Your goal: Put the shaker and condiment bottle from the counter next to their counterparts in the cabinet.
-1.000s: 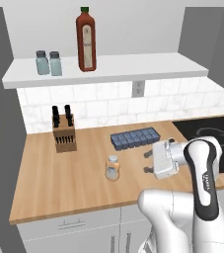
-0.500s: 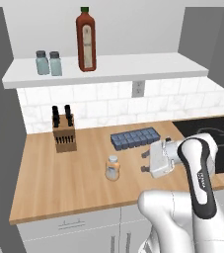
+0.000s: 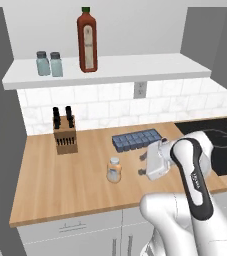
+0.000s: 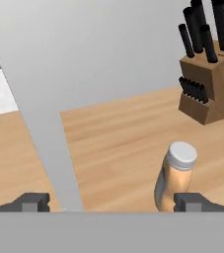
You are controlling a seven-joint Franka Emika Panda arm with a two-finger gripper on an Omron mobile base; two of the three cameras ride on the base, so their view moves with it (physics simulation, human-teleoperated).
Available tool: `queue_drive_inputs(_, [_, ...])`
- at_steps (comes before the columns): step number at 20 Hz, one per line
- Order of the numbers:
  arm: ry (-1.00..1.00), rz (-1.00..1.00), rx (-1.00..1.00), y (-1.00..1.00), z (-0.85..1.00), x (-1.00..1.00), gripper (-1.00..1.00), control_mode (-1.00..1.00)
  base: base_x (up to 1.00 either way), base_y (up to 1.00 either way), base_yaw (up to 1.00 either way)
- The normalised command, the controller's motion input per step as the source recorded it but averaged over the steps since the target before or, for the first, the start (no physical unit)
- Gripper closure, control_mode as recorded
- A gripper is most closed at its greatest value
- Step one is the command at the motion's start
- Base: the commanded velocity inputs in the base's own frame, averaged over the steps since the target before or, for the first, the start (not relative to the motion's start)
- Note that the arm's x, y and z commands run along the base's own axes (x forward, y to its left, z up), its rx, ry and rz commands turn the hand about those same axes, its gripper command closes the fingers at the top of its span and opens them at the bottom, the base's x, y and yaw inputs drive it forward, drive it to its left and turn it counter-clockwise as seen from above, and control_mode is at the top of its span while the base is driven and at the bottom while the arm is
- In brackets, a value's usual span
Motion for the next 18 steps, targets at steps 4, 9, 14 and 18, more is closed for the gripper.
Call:
queue_drive_inputs(4, [-0.12,-0.05,0.02,0.14,-0.96,0.0,-1.0,-1.0,0.0,0.0,0.0])
queue_drive_inputs(9, [-0.11,-0.07,0.05,0.19,-0.83,0.0,-1.0,-1.0,0.0,0.0,0.0])
queue_drive_inputs(14, [-0.02,-0.12,0.01,0.51,-0.96,0.05,-1.0,-1.0,0.0,0.0,0.0])
queue_drive_inputs(18, [0.0,-0.12,0.0,0.52,-1.0,0.14,-1.0,-1.0,0.0,0.0,0.0])
